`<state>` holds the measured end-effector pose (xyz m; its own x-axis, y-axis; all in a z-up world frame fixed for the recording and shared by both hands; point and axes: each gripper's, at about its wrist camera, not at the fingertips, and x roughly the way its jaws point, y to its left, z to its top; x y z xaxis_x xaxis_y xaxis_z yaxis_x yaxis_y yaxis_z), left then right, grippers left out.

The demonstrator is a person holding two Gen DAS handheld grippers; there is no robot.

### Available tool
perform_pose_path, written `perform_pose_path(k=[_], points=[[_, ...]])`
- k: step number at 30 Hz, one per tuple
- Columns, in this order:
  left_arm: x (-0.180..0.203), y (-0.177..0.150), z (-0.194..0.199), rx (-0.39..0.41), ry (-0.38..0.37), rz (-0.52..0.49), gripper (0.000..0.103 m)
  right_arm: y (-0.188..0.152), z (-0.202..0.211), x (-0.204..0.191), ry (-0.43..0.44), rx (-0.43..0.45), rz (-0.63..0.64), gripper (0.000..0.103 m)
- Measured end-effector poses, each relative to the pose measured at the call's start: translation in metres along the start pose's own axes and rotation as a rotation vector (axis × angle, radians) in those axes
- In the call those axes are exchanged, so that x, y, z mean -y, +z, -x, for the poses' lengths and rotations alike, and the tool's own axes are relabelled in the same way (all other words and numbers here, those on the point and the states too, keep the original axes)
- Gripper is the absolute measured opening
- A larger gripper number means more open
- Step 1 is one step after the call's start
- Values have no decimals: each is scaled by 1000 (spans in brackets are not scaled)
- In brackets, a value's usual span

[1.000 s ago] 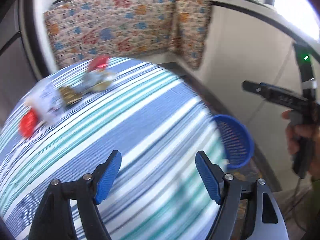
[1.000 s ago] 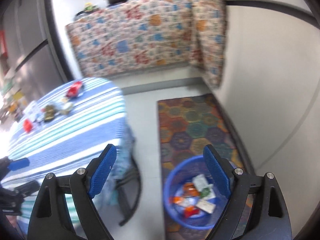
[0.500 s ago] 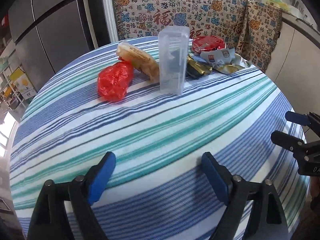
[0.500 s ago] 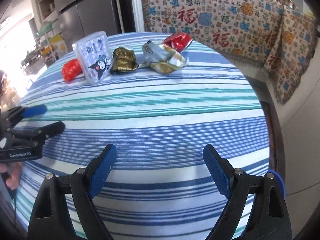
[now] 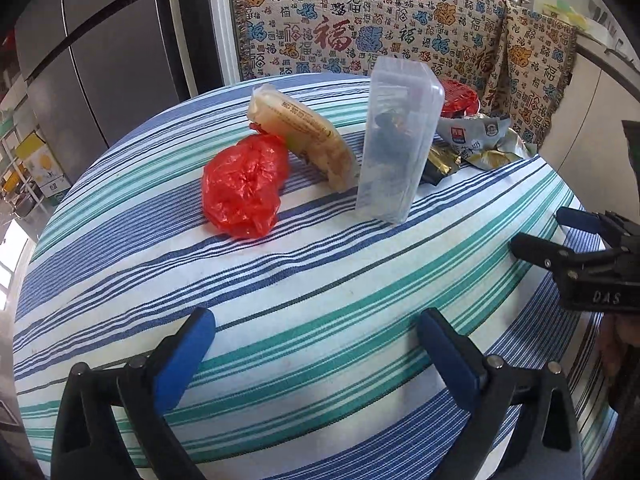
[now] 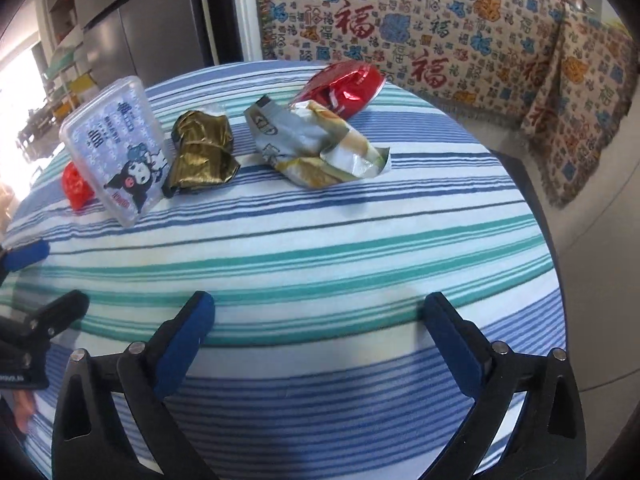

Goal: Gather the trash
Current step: 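Move both tools back over the table toward the remaining trash, then grasp the red plastic bag with the left tool while the right tool grasps the white snack wrapper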

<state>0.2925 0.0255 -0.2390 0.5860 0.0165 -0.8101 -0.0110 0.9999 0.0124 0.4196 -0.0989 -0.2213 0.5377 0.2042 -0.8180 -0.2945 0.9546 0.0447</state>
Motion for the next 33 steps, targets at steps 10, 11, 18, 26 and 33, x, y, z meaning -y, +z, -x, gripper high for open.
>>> perform_pose_path(k=[10,11,18,26,33], points=[[-49,45,-32,-5,-32,-33,103,26,-20,21,-4,1,-17,102],[-50,49,-35,-4,-45,-47,103,28,-20,21,-3,5,-16,102],[-62,62,-36,44,-100,-39,103,40,-10,5,59,122,45,82],[-67,68,-38,60,-119,-25,43,42,-12,-7,91,129,54,15],[-67,45,-21,58,-98,-16,36,19,4,-10,119,110,63,13]])
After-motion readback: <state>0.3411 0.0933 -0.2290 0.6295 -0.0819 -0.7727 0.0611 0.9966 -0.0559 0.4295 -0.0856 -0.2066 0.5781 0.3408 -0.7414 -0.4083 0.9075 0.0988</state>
